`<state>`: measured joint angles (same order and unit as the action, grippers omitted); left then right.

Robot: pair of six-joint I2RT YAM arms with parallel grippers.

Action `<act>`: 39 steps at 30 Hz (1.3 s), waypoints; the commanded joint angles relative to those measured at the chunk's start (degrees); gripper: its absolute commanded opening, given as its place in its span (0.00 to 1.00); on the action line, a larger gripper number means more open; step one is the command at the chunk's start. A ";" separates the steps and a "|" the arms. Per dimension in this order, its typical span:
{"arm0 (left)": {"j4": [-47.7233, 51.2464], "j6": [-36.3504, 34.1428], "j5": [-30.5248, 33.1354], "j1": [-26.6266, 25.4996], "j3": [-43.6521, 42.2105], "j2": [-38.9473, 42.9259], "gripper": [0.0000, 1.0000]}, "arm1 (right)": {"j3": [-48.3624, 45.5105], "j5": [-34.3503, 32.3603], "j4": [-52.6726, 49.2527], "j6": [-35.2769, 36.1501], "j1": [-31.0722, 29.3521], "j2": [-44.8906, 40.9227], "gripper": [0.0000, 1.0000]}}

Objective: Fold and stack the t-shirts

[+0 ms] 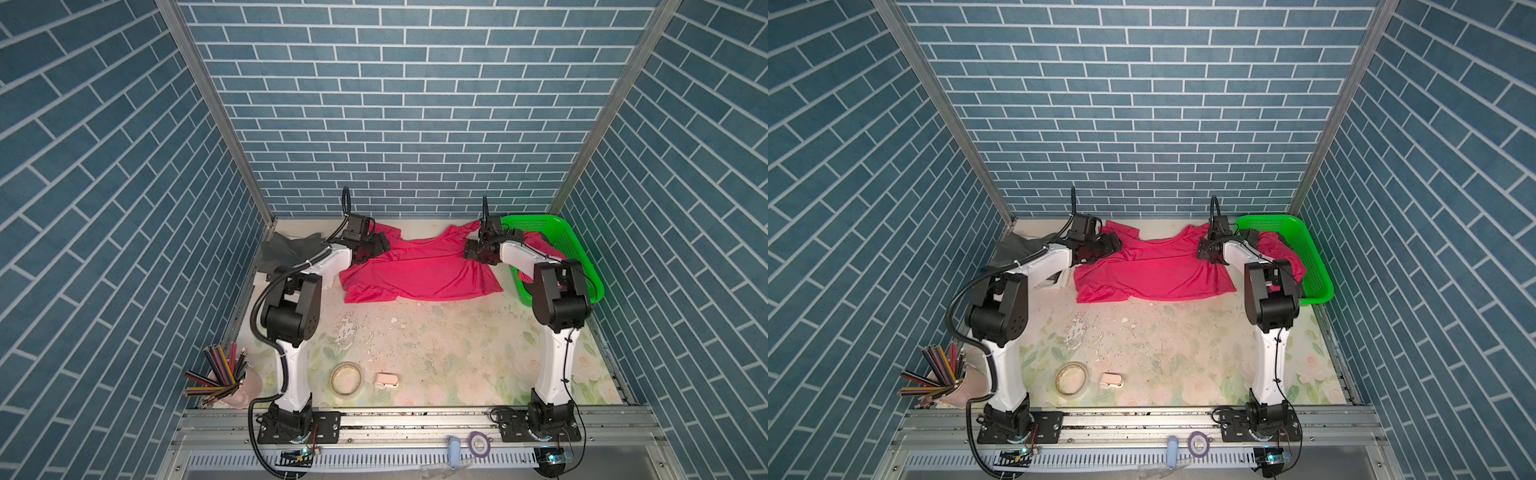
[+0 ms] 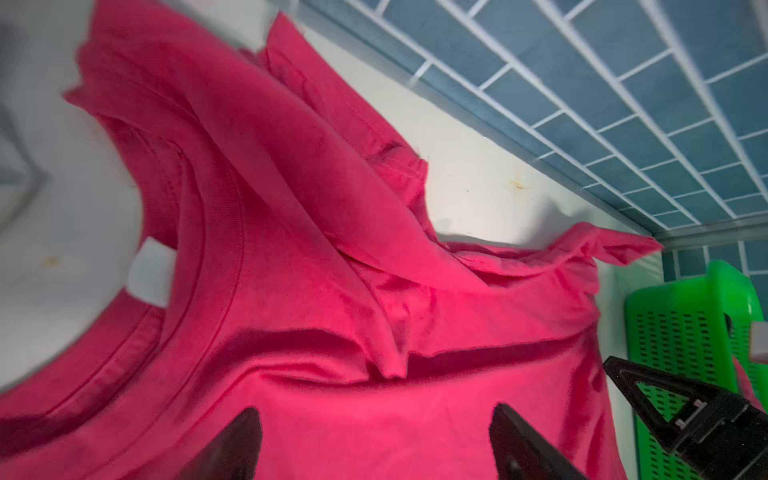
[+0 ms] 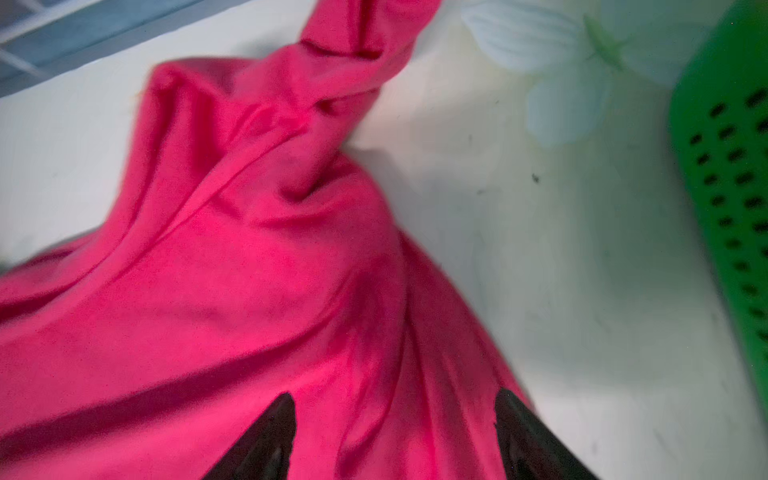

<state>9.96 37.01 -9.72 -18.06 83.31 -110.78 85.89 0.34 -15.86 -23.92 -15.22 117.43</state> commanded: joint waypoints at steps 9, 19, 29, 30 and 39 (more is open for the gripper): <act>1.96 -2.59 -2.14 3.92 -30.36 35.60 0.88 | -33.04 10.62 25.57 -15.22 -20.75 -23.99 0.94; -4.60 2.22 -18.02 12.96 -42.37 40.58 0.88 | -32.02 12.41 37.67 -24.73 -32.99 -11.94 0.96; -5.02 1.16 -20.57 15.49 -44.07 40.38 0.88 | -24.99 11.88 40.18 -23.61 -33.47 -0.91 0.96; -4.94 1.05 -20.83 15.86 -44.11 40.38 0.88 | -24.65 12.07 41.49 -23.29 -33.45 -0.10 0.96; -5.11 0.45 -22.36 18.49 -44.41 39.95 0.88 | -25.80 14.44 52.73 -14.90 -33.51 0.21 0.94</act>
<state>5.56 38.20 -30.79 -0.27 39.44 -70.39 60.99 13.13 32.80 -43.40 -48.80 117.60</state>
